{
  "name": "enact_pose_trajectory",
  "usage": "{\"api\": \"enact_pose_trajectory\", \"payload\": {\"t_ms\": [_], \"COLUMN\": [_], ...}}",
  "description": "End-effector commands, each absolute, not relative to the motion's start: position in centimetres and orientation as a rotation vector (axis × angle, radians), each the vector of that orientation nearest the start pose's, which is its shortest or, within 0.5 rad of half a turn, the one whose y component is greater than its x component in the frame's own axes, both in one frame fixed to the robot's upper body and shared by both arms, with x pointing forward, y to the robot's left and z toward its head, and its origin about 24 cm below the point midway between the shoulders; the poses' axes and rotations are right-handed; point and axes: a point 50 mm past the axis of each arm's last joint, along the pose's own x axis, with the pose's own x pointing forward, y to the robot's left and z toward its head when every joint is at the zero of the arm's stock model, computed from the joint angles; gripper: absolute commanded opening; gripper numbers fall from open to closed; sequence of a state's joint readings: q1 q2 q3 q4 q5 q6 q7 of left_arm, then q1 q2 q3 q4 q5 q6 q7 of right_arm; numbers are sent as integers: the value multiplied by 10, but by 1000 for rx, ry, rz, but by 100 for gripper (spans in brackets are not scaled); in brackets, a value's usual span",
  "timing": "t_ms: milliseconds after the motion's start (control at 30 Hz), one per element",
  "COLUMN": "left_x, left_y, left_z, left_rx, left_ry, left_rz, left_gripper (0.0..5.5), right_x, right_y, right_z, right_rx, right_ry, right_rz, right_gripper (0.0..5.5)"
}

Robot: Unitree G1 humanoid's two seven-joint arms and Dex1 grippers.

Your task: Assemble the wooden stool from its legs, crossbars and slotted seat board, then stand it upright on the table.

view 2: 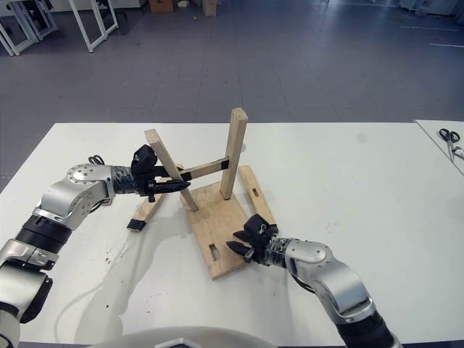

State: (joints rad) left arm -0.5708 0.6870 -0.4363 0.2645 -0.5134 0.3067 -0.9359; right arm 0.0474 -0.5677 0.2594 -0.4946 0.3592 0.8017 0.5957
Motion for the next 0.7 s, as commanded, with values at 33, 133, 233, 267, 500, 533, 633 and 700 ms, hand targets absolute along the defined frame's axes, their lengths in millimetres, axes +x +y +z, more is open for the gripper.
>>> {"api": "enact_pose_trajectory", "payload": {"t_ms": [33, 133, 233, 267, 500, 533, 633, 700], "left_x": [280, 285, 282, 277, 252, 254, 258, 257], "left_y": [172, 177, 188, 193, 222, 222, 223, 230], "left_z": [41, 53, 71, 83, 112, 99, 61, 43], "left_rx": [313, 335, 321, 286, 66, 39, 14, 16], "left_ry": [692, 665, 633, 597, 318, 315, 353, 378], "left_rz": [-1135, -1102, -1053, -1011, -214, -84, 107, 162], "left_gripper": [284, 334, 389, 408, 450, 450, 450, 450], "right_x": [177, 174, 172, 173, 198, 205, 217, 219], "right_y": [-156, -155, -154, -153, -145, -139, -127, -126], "right_z": [26, 23, 22, 23, 58, 71, 95, 100], "right_rx": [-186, -189, -191, -191, -145, -132, -112, -110], "right_ry": [807, 814, 817, 811, 602, 536, 431, 418], "right_rz": [847, 837, 837, 834, 756, 753, 760, 758], "right_gripper": [155, 155, 155, 155, 155, 155, 155, 155]}}
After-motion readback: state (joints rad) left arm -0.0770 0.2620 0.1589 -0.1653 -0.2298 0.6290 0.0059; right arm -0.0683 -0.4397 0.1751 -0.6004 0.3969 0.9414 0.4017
